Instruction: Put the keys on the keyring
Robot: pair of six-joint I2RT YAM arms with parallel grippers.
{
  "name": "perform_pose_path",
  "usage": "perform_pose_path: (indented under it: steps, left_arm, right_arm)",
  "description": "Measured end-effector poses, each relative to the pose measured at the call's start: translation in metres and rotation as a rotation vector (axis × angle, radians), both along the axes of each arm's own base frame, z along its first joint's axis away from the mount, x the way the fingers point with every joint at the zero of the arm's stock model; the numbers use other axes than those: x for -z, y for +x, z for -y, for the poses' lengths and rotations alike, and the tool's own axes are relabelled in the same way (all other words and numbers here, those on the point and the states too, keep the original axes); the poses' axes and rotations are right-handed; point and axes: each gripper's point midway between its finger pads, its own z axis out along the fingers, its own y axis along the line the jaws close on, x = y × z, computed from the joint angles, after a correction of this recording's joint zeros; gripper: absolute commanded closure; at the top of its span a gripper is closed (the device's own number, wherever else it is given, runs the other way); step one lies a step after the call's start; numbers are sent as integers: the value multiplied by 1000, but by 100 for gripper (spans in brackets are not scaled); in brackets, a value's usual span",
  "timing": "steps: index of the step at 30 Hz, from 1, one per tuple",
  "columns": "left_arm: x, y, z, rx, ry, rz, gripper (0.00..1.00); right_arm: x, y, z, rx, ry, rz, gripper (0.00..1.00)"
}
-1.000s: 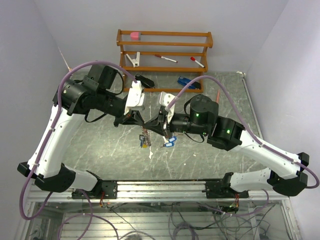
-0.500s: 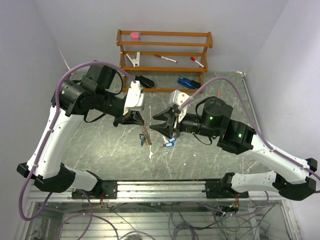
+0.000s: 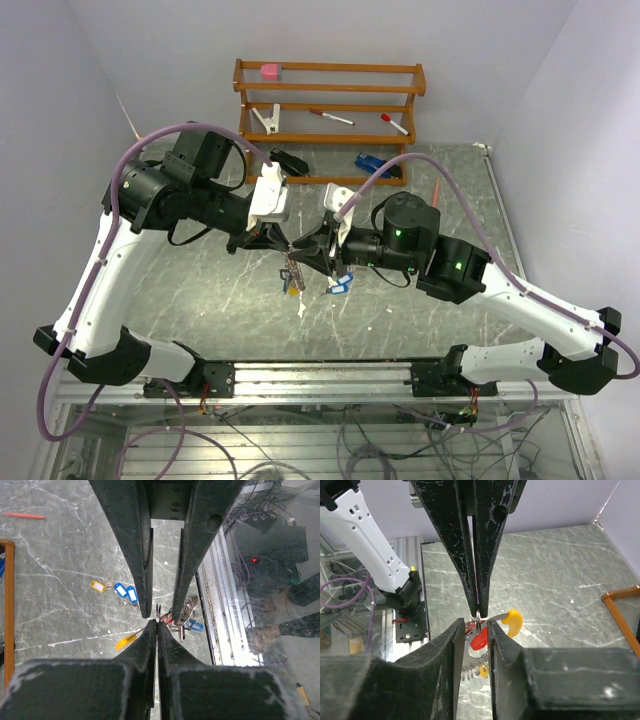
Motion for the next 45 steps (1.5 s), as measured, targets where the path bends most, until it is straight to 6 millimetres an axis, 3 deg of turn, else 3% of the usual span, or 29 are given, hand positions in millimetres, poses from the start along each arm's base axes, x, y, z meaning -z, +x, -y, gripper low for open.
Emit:
perform_pose_path:
  steps: [10,19,26,31,34,40,45]
  left_arm:
    - [0,-1,0,2,1,-1,93]
    - [1,-2,0,-1,4,-11,92]
    - [-9,2,7,-18,-38,-11,67]
    - [-20,11,14,-49,-82,5,61]
    - [-25,16,17,-67,-100,16,60]
    - [-31,23,22,-87,-128,27,60]
    - [-35,23,25,-77,-148,23,73]
  right_arm:
    - [-3,-1,-1,-11,10,7,100]
    - [-2,-2,-2,-22,10,7,100]
    - [-11,-3,12,8,87,48,100]
    - [-32,-5,29,43,195,95,100]
    - [-40,-3,33,66,252,116,100]
    - [-32,2,26,80,285,118,100]
    - [-35,4,25,82,322,131,100]
